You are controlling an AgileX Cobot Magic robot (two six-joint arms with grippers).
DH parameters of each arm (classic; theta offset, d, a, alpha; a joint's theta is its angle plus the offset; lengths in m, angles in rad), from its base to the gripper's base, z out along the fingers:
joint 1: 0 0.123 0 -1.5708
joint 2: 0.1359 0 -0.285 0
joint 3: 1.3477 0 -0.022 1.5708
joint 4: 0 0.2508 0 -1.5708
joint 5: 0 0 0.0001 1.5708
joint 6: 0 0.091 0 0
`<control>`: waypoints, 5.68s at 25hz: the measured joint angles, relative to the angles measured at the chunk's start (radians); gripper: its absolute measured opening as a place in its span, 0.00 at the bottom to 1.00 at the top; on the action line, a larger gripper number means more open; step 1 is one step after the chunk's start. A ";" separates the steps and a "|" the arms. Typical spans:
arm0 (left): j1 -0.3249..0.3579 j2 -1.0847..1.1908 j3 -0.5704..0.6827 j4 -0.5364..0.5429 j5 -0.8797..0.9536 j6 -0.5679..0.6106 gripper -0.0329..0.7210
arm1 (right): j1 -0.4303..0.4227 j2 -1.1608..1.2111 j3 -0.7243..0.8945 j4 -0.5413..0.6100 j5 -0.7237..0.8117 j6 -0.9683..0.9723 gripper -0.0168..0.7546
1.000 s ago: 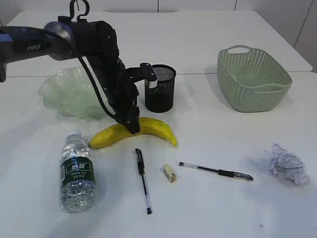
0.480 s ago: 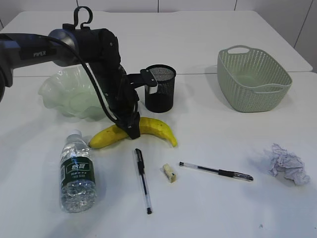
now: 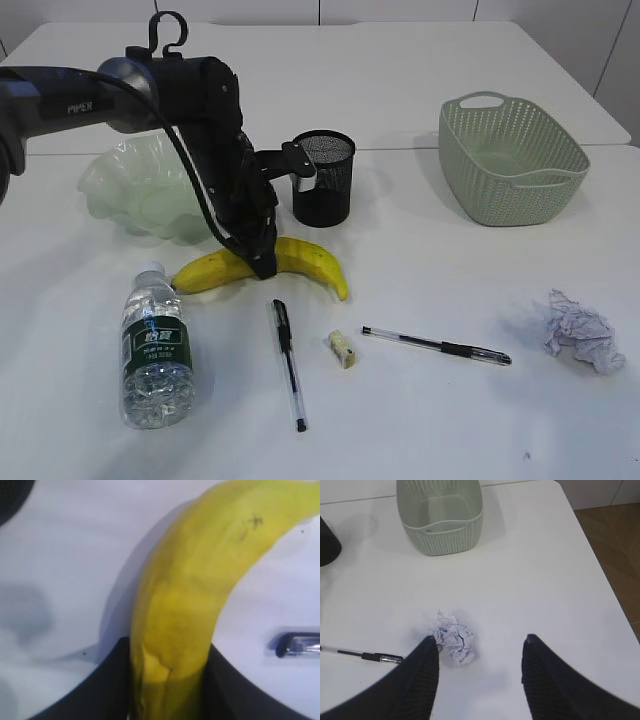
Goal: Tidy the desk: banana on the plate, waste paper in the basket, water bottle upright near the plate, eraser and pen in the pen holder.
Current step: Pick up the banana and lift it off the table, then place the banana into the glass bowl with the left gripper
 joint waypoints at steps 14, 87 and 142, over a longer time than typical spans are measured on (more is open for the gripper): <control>0.000 -0.114 0.000 0.015 0.054 -0.002 0.38 | 0.000 0.000 0.000 0.002 0.000 0.000 0.54; 0.240 -0.108 -0.181 0.386 -0.301 -0.950 0.38 | 0.000 0.000 0.000 0.081 -0.059 -0.002 0.54; 0.245 -0.044 -0.181 0.295 -0.059 -0.950 0.38 | 0.000 0.035 0.000 0.099 -0.026 -0.002 0.54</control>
